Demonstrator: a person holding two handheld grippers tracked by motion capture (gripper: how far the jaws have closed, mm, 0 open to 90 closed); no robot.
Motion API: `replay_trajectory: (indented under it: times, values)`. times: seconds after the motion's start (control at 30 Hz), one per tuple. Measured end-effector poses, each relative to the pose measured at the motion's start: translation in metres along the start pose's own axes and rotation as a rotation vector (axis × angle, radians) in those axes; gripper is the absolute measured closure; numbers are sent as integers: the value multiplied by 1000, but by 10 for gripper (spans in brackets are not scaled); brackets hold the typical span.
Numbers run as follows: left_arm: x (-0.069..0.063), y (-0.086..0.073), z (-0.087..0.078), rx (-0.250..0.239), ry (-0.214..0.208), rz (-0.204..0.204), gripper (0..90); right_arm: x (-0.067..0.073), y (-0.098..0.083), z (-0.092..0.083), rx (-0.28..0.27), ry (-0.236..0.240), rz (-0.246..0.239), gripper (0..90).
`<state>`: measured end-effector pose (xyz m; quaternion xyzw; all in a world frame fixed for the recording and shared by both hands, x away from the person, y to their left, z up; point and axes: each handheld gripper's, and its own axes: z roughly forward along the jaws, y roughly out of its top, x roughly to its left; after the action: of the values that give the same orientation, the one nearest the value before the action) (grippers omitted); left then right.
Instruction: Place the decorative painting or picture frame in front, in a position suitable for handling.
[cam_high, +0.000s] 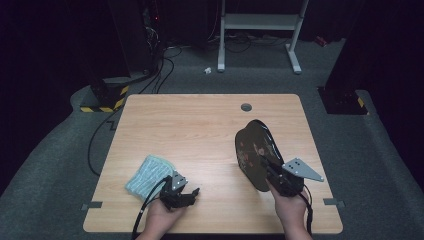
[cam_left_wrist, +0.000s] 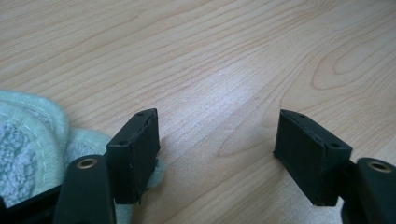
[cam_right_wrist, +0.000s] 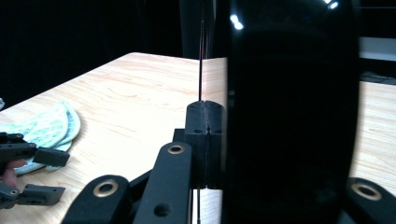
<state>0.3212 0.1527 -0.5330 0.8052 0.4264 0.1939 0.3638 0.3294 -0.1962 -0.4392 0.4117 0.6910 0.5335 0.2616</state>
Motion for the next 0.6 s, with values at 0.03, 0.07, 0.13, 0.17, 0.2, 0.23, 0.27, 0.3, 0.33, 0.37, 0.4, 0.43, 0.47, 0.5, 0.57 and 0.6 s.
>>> replay_trajectory:
  times: [0.03, 0.07, 0.13, 0.17, 0.2, 0.23, 0.27, 0.3, 0.33, 0.37, 0.4, 0.43, 0.47, 0.5, 0.57, 0.6]
  values:
    - [0, 0, 0, 0, 0, 0, 308, 0, 0, 0, -1, -3, 1, 803]
    - [0, 0, 0, 0, 0, 0, 309, -1, -1, 0, -1, -4, 3, 803]
    - [0, 0, 0, -1, 0, 0, 309, -1, -2, 0, -3, -5, 3, 803]
    - [0, 0, 0, -1, 0, 0, 308, 0, -3, 0, -2, -9, 2, 803]
    - [0, 0, 0, -1, 0, 0, 309, 0, -3, 0, -2, -9, 2, 803]
    - [0, 0, 0, -1, 0, 0, 309, 0, -4, 1, -2, -13, -1, 803]
    - [0, 0, 0, -1, 0, 0, 308, 0, -4, 1, -2, -13, -1, 803]
    - [0, 0, 0, -1, 1, 0, 308, 0, -5, 1, -6, -13, 2, 803]
    - [0, 0, 0, -1, 1, 0, 309, 0, -5, 1, -6, -13, 2, 803]
    - [0, 0, 0, 0, 1, 0, 309, 0, -6, 0, -7, -11, 1, 801]
    - [0, 0, 0, 0, 1, 0, 308, 0, -6, 0, -7, -11, 1, 801]
    - [0, 0, 0, -2, 1, -2, 308, 0, -7, 0, -8, -7, -5, 800]
    - [0, 0, 0, -1, 1, -1, 308, 0, -8, -1, -8, -6, -3, 799]
    - [0, 0, 0, -1, 1, -1, 309, 0, -9, -1, -8, -5, -3, 799]
    - [0, 0, 0, -1, 1, -1, 308, -1, -11, -2, -10, -2, 1, 798]
    - [0, 0, 0, -1, 1, -1, 308, -1, -11, -2, -10, -2, 1, 798]
